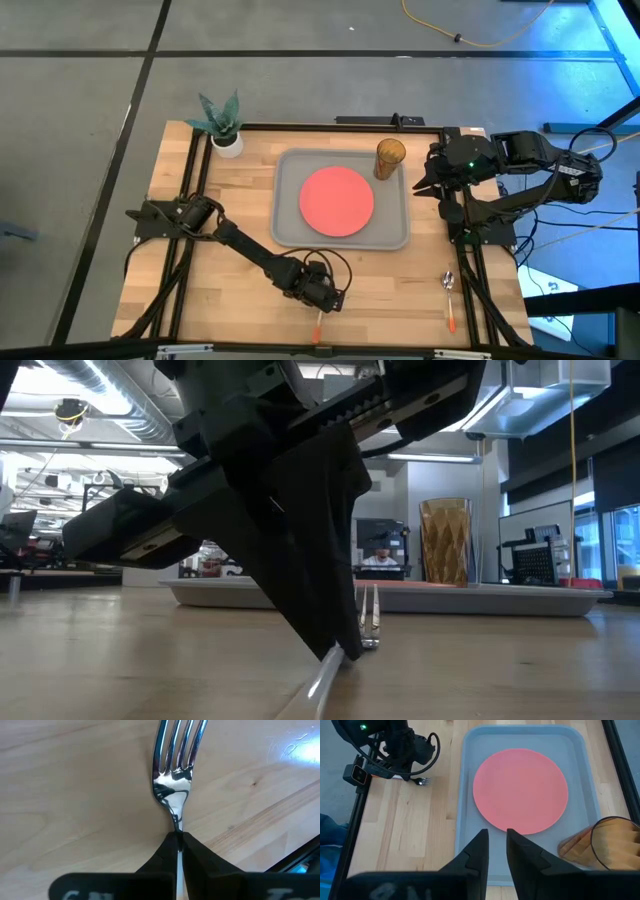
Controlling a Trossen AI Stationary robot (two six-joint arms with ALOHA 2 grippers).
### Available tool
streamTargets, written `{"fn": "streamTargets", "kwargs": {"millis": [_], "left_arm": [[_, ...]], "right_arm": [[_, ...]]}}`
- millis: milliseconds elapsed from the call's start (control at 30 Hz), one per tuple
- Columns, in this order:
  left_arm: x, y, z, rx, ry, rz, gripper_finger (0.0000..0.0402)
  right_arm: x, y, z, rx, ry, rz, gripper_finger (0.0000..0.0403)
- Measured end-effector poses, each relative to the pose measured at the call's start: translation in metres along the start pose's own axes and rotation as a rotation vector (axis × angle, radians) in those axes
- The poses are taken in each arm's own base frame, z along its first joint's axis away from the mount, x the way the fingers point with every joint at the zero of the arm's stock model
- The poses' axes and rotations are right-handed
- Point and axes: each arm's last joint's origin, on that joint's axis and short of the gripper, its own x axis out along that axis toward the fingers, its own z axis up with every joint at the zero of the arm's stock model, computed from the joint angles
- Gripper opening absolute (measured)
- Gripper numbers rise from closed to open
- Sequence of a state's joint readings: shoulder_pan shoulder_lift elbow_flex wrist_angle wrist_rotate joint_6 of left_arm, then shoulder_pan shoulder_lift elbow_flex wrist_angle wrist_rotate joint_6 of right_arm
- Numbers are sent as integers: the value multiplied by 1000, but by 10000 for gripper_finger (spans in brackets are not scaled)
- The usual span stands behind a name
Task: Pick and place plate/cup/fork/spoon on tray
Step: Put the orange fork on the left side of the pink plate on the gray serving tray
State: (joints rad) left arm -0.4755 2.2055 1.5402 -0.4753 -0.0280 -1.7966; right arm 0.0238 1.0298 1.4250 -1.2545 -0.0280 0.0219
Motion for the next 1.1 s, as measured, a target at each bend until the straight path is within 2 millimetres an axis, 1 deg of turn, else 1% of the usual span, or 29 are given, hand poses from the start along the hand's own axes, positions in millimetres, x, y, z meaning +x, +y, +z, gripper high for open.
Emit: {"fn": "streamTargets", "kwargs": {"millis": [233, 533, 667, 900, 1033, 1100], "left_arm": [[0, 0, 0, 0, -1, 2, 2], [-11, 1, 0, 23, -3, 19, 1], [-19, 4, 2, 28, -4, 65, 1], [-42, 11, 10, 43, -16, 170, 0], [-52, 12, 15, 54, -20, 198, 0], [-54, 9, 19, 61, -19, 178, 0]], "right_arm": [[0, 0, 0, 0, 0, -1, 68], [0, 0, 0, 0, 0, -1, 68], [0, 0, 0, 0, 0, 0, 68], [0, 0, 0, -1, -2, 0, 68], [0, 0, 0, 0, -2, 0, 68], [0, 0, 0, 0, -4, -1, 68]]}}
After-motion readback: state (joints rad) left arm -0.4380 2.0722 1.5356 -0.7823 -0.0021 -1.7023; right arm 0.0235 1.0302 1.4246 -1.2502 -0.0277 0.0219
